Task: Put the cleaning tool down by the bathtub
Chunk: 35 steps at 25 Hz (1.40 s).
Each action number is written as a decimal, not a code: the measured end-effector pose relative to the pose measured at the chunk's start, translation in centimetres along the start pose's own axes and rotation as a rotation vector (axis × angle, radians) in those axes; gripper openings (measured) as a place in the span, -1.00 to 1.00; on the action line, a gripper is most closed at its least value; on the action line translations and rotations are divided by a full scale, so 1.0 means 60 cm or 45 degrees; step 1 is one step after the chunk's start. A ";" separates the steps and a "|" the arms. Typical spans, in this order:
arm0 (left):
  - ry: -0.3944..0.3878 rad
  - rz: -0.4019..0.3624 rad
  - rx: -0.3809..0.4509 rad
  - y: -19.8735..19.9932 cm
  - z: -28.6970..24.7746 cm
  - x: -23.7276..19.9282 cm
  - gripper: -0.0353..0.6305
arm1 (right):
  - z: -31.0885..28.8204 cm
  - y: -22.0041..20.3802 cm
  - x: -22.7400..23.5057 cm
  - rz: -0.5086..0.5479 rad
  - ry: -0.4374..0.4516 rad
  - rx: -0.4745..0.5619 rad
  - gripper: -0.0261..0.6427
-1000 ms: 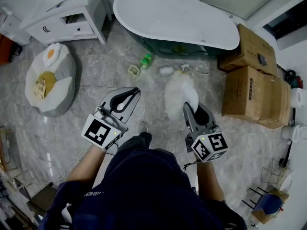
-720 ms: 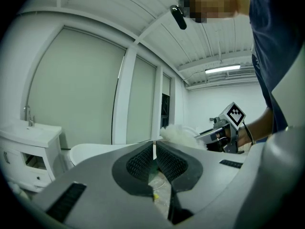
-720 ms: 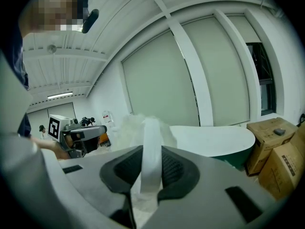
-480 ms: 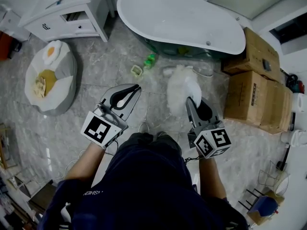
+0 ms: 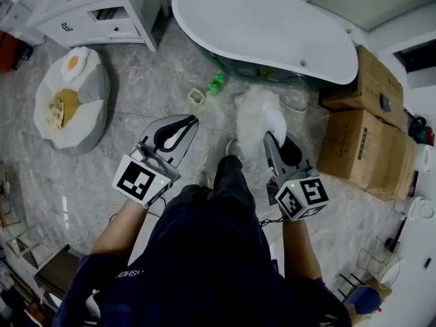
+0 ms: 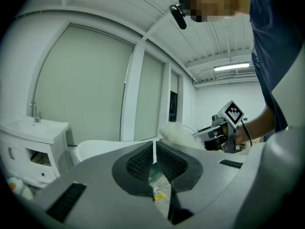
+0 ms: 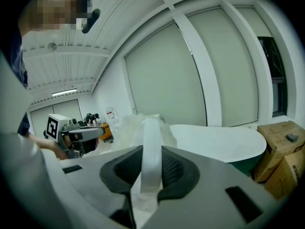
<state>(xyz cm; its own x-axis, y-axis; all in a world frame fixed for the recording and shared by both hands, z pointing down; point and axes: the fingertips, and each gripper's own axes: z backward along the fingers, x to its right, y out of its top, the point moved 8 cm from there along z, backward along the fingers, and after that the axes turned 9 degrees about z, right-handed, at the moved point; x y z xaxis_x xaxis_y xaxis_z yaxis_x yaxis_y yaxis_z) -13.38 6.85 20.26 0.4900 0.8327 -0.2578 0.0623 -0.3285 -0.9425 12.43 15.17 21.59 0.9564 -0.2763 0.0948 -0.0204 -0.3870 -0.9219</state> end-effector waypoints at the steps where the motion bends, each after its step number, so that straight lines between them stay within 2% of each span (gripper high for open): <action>1: 0.009 0.006 -0.002 -0.003 -0.007 -0.005 -0.76 | -0.010 0.000 0.009 0.004 0.010 -0.005 -0.64; 8: 0.113 0.052 -0.027 -0.016 -0.079 -0.041 -0.76 | -0.103 -0.013 0.093 0.017 0.118 -0.075 -0.64; 13: 0.224 0.142 -0.060 -0.034 -0.149 -0.081 -0.77 | -0.193 -0.026 0.161 0.051 0.213 -0.138 -0.64; 21: 0.349 0.231 -0.130 -0.099 -0.253 -0.145 -0.77 | -0.341 -0.086 0.260 0.092 0.343 -0.254 -0.64; 28: 0.440 0.297 -0.204 -0.193 -0.300 -0.207 -0.77 | -0.450 -0.175 0.279 0.169 0.470 -0.336 -0.64; 35: 0.490 0.344 -0.279 -0.351 -0.330 -0.267 -0.78 | -0.554 -0.321 0.282 0.201 0.523 -0.427 -0.64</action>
<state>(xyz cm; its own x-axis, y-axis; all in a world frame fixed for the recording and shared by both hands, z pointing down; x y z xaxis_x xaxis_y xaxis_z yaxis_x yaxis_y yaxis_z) -5.32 -8.41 48.47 0.7953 0.4947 -0.3502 0.0499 -0.6292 -0.7756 19.34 -11.28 53.44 0.7432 -0.6482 0.1662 -0.3100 -0.5536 -0.7730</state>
